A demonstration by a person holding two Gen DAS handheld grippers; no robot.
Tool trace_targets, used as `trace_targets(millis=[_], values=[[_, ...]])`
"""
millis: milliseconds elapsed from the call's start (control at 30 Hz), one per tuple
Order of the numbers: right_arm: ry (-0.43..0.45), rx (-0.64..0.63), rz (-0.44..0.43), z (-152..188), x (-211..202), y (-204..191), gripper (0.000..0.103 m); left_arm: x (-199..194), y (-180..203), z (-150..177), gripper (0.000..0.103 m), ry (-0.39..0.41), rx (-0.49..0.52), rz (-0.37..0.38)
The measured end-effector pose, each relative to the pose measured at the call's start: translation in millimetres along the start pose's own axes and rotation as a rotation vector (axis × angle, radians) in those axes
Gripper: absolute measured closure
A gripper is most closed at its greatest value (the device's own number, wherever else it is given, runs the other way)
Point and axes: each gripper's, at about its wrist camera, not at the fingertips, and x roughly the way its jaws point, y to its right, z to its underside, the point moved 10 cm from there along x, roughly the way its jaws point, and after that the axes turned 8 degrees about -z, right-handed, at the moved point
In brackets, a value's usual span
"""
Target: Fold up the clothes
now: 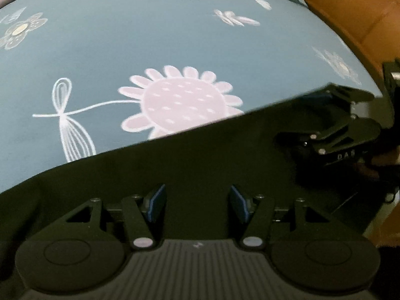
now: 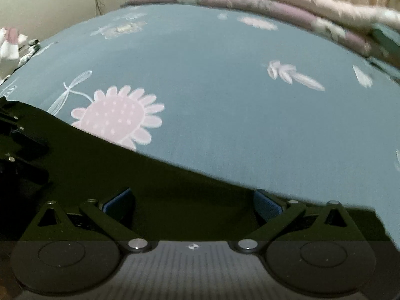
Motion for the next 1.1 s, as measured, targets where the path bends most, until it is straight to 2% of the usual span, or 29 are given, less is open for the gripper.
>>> trace_targets(millis=[133, 200, 300, 400, 467, 600, 733, 800, 867, 1000, 1100], values=[[-0.002, 0.004, -0.004, -11, -6, 6, 0.000, -4, -13, -10, 0.048, 0.024, -0.060, -0.077], [0.011, 0.010, -0.011, -15, -22, 5, 0.000, -14, -12, -14, 0.047, 0.047, -0.067, -0.066], [0.000, 0.003, -0.086, -10, -37, -14, 0.000, -25, -6, -11, 0.045, 0.055, -0.060, -0.030], [-0.031, 0.010, -0.191, 0, -28, -37, 0.000, -20, -8, -3, 0.045, 0.034, -0.091, -0.030], [-0.057, -0.007, -0.197, 4, -10, -46, 0.000, -14, -13, 4, 0.045, 0.012, -0.137, -0.029], [-0.021, -0.037, -0.160, -6, 10, -46, 0.000, -11, -23, 4, 0.043, 0.031, -0.218, 0.006], [-0.019, -0.055, -0.123, -18, 18, -40, 0.000, -10, -28, -4, 0.044, 0.044, -0.240, -0.006], [-0.005, -0.020, -0.113, -22, 6, -32, 0.000, -13, -27, -7, 0.046, 0.052, -0.224, -0.034], [0.011, 0.011, -0.104, -23, -12, -25, 0.000, -19, -23, -9, 0.045, 0.066, -0.210, -0.032], [0.031, 0.072, 0.003, 0, -58, 4, 0.000, -31, -11, -10, 0.044, 0.097, -0.181, -0.015], [-0.007, 0.133, 0.105, 26, -63, 37, 0.000, -25, -8, -4, 0.044, 0.082, -0.169, -0.021]])
